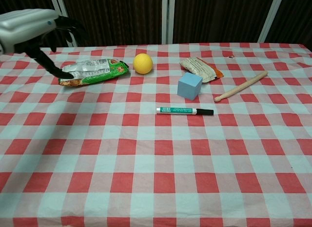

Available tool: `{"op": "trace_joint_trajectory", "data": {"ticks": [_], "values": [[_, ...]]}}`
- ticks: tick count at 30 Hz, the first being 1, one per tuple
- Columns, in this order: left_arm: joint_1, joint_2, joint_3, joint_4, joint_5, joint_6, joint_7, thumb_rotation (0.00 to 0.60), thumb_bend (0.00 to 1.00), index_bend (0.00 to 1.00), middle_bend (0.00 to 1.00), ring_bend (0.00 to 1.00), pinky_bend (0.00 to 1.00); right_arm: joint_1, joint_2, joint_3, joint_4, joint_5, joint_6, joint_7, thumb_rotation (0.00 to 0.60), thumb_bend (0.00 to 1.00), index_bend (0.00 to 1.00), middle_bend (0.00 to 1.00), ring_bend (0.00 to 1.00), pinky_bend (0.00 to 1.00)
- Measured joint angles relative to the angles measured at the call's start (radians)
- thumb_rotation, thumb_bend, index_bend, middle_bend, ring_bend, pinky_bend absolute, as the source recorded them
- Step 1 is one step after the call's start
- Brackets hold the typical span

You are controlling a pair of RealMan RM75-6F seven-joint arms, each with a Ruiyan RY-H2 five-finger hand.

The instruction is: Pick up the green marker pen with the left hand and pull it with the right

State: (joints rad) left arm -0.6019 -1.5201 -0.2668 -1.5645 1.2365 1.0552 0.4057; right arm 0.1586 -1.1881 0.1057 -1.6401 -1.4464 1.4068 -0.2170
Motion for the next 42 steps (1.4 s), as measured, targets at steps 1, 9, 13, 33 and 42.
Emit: {"op": "trace_joint_trajectory", "data": {"ticks": [1,9,13,33,42], "values": [[-0.015,-0.018,-0.003,0.012,-0.006,-0.009,0.007,0.600,0.00,0.31,0.34,0.34,0.51,0.000,-0.001,-0.001,0.001,0.001,0.000,-0.001,0.600,0.03,0.00,0.00,0.00,0.01],[-0.098,-0.161,-0.014,0.089,-0.052,-0.038,0.027,0.600,0.06,0.38,0.45,0.46,0.64,0.007,-0.009,-0.003,0.015,0.011,-0.015,0.008,0.600,0.03,0.00,0.00,0.00,0.02],[-0.127,-0.221,-0.022,0.115,-0.089,-0.028,0.071,0.600,0.06,0.42,0.47,0.51,0.64,0.010,-0.013,-0.005,0.020,0.008,-0.016,0.009,0.600,0.03,0.00,0.00,0.00,0.03],[-0.309,-0.426,-0.082,0.195,-0.375,0.007,0.348,0.600,0.07,0.46,0.49,0.76,0.80,0.014,-0.022,-0.011,0.046,0.017,-0.024,0.024,0.600,0.03,0.00,0.00,0.00,0.03],[-0.368,-0.504,-0.091,0.279,-0.434,-0.008,0.376,0.600,0.08,0.46,0.50,0.77,0.80,0.019,-0.024,-0.014,0.055,0.023,-0.038,0.031,0.600,0.03,0.00,0.00,0.00,0.03]]}}
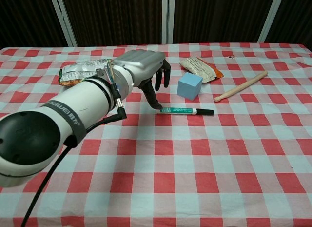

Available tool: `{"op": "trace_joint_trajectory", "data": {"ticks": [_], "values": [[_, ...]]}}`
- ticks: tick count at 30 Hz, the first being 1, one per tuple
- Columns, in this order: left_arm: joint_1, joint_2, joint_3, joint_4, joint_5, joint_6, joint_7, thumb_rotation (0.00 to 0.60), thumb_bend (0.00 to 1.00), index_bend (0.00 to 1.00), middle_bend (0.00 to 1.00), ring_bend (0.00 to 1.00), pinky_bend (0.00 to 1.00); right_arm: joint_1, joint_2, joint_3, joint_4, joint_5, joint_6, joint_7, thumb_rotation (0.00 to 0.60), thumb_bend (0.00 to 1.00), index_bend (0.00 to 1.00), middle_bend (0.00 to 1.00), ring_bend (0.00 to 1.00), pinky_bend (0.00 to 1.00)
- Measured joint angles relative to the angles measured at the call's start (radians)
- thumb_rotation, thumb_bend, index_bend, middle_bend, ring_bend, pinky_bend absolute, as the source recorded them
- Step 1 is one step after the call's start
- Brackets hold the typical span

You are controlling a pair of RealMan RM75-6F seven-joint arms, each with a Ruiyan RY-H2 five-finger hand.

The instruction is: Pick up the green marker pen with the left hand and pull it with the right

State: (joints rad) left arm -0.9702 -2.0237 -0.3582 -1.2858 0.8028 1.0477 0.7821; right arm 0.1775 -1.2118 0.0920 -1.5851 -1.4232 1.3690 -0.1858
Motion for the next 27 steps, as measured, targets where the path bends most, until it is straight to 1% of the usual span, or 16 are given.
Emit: {"op": "trace_joint_trajectory", "data": {"ticks": [7,15,20,27], "values": [[-0.053,-0.044,-0.020,0.052,-0.051,-0.001,0.071,0.600,0.08,0.46,0.50,0.77,0.80,0.004,-0.003,-0.001,0.013,0.003,-0.007,0.013,0.600,0.03,0.00,0.00,0.00,0.03],[-0.111,-0.079,-0.019,0.100,-0.126,0.005,0.193,0.600,0.09,0.47,0.51,0.78,0.81,0.001,-0.001,-0.002,0.016,-0.003,0.003,0.021,0.600,0.03,0.00,0.00,0.00,0.03],[-0.132,-0.101,-0.006,0.146,-0.135,0.011,0.233,0.600,0.09,0.49,0.51,0.78,0.81,0.003,-0.005,-0.002,0.023,0.001,-0.003,0.028,0.600,0.03,0.00,0.00,0.00,0.03],[-0.152,-0.129,-0.032,0.177,-0.192,-0.003,0.252,0.600,0.11,0.49,0.52,0.78,0.81,0.006,-0.008,-0.002,0.028,0.003,-0.007,0.034,0.600,0.03,0.00,0.00,0.00,0.03]]}}
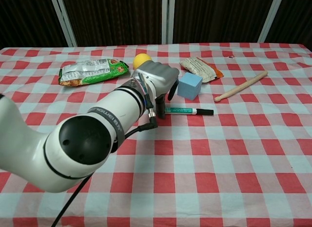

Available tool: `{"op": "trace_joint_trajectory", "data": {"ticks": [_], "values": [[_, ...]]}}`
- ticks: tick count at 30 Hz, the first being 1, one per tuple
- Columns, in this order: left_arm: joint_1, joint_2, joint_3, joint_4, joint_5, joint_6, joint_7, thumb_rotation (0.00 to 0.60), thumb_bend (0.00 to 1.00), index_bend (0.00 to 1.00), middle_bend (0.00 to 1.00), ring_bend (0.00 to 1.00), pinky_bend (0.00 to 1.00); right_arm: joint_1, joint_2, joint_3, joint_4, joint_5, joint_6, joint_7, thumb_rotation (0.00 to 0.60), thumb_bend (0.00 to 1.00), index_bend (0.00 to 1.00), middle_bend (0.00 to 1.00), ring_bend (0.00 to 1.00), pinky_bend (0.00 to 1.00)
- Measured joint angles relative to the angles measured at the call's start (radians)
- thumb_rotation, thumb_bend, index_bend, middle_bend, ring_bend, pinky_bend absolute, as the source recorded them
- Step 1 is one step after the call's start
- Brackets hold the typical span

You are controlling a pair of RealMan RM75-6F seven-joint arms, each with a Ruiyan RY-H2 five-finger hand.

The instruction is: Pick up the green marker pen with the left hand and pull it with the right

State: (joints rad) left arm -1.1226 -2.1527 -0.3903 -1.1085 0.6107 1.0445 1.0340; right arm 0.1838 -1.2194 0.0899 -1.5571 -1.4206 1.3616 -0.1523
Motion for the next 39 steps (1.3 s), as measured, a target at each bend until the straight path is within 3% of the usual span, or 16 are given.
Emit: {"op": "trace_joint_trajectory", "data": {"ticks": [13,39], "values": [[-0.031,-0.030,-0.019,0.077,-0.023,-0.031,-0.003,0.600,0.22,0.51,0.53,0.79,0.81,0.000,-0.006,-0.003,0.012,0.007,-0.008,0.010,0.600,0.03,0.00,0.00,0.00,0.03],[-0.029,-0.055,-0.006,0.118,-0.046,-0.047,0.010,0.600,0.31,0.54,0.55,0.84,0.83,0.000,-0.006,-0.002,0.022,0.021,-0.016,0.026,0.600,0.03,0.00,0.00,0.00,0.03]]}}
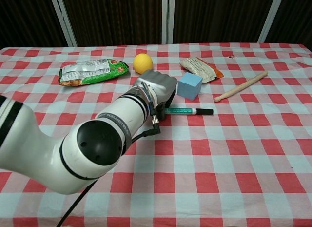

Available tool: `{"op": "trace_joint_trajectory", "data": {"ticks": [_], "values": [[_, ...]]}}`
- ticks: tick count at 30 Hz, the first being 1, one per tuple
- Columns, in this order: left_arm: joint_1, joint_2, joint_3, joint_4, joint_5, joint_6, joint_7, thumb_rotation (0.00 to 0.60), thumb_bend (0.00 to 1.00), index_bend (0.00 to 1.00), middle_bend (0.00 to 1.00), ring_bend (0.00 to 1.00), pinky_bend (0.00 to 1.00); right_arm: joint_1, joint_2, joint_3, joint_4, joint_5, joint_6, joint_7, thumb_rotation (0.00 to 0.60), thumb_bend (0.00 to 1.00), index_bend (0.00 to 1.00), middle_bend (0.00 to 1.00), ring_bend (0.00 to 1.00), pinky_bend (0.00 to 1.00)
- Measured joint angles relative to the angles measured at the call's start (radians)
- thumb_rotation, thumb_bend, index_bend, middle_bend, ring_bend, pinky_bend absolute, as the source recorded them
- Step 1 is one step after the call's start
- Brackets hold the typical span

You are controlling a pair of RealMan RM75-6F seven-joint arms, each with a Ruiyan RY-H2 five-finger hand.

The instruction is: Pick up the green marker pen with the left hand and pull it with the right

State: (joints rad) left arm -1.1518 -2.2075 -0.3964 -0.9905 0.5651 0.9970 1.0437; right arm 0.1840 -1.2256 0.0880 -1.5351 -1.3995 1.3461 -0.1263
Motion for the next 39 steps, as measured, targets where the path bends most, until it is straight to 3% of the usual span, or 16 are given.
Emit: {"op": "trace_joint_trajectory", "data": {"ticks": [14,17,20,25,30,39], "values": [[0.033,0.061,-0.005,-0.086,0.021,0.023,-0.037,0.600,0.34,0.56,0.58,0.86,0.83,0.012,0.004,0.003,-0.020,-0.014,-0.004,-0.017,0.600,0.03,0.00,0.00,0.00,0.03],[0.048,0.091,0.003,-0.125,0.052,0.034,-0.059,0.600,0.34,0.57,0.59,0.86,0.83,0.016,0.002,0.008,-0.027,-0.030,0.012,-0.029,0.600,0.03,0.00,0.07,0.00,0.10],[0.065,0.133,0.023,-0.173,0.101,0.050,-0.074,0.600,0.34,0.57,0.60,0.86,0.83,0.019,-0.014,0.021,-0.024,-0.055,0.059,-0.043,0.600,0.05,0.06,0.15,0.00,0.18],[0.097,0.218,0.044,-0.289,0.133,0.078,-0.085,0.600,0.34,0.58,0.60,0.86,0.83,0.036,-0.032,0.046,-0.043,-0.077,0.095,-0.109,0.600,0.07,0.16,0.24,0.02,0.20],[0.130,0.303,0.055,-0.416,0.135,0.101,-0.096,0.600,0.34,0.58,0.60,0.86,0.83,0.080,-0.068,0.077,-0.084,-0.085,0.085,-0.215,0.600,0.13,0.34,0.39,0.15,0.26],[0.144,0.383,0.070,-0.557,0.151,0.123,-0.117,0.600,0.34,0.58,0.60,0.86,0.83,0.240,-0.195,0.128,-0.103,-0.070,-0.056,-0.335,0.600,0.16,0.47,0.48,0.23,0.29]]}}
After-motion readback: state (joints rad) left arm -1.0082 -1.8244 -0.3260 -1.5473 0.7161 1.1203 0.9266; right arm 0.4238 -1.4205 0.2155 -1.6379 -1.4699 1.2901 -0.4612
